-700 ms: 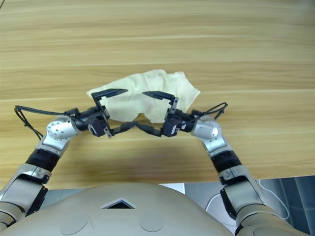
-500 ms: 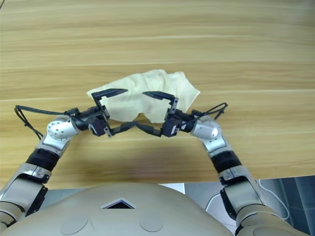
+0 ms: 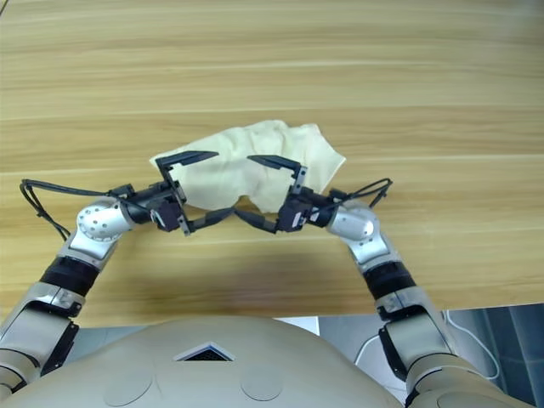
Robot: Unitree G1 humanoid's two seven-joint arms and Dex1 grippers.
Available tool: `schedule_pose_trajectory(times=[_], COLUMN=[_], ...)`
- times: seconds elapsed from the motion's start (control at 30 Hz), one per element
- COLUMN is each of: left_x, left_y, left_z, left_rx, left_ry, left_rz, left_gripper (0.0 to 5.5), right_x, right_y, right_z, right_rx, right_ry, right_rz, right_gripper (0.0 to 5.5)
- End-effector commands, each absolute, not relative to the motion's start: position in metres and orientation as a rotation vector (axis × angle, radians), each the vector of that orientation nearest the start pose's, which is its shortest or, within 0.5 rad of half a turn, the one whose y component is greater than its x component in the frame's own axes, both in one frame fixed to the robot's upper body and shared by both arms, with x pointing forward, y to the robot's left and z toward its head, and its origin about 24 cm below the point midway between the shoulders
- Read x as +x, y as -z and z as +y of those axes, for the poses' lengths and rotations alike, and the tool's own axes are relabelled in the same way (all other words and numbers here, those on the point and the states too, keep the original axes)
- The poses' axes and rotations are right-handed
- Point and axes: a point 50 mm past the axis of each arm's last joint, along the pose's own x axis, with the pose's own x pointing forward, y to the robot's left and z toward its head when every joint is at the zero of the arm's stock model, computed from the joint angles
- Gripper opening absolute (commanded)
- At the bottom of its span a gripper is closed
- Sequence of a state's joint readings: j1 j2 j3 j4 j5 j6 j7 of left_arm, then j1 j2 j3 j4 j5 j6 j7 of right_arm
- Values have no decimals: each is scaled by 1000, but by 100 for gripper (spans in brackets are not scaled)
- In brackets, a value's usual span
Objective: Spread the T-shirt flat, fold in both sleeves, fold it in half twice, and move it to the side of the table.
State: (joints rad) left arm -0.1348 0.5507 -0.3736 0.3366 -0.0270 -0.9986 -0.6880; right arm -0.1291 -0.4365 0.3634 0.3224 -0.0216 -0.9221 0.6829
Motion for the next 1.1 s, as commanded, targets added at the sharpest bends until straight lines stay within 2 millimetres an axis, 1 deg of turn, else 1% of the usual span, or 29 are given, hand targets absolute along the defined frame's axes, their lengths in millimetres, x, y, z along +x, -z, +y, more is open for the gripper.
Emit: schedule_pose_trajectory(times=[0.03, 0.27, 0.5, 0.7, 0.83, 1.1], left_x=[214, 212, 217, 217, 217, 221], left_y=[-48, -47, -52, -52, -53, -47], left_z=[148, 147, 146, 142, 141, 143], left_rx=[639, 600, 594, 549, 526, 582], left_ry=[1203, 1227, 1170, 1182, 1198, 1203], left_rz=[-464, -444, -515, -562, -561, -519], left_gripper=[536, 536, 536, 536, 536, 536], right_x=[224, 225, 226, 226, 226, 226], right_y=[-52, -45, -45, -45, -45, -46], right_z=[-124, -125, -127, -128, -129, -128], right_rx=[-540, -545, -537, -538, -541, -550], right_ry=[-1112, -1140, -1140, -1139, -1138, -1147], right_rz=[-538, -481, -467, -461, -466, -477], right_gripper=[540, 540, 540, 540, 540, 540])
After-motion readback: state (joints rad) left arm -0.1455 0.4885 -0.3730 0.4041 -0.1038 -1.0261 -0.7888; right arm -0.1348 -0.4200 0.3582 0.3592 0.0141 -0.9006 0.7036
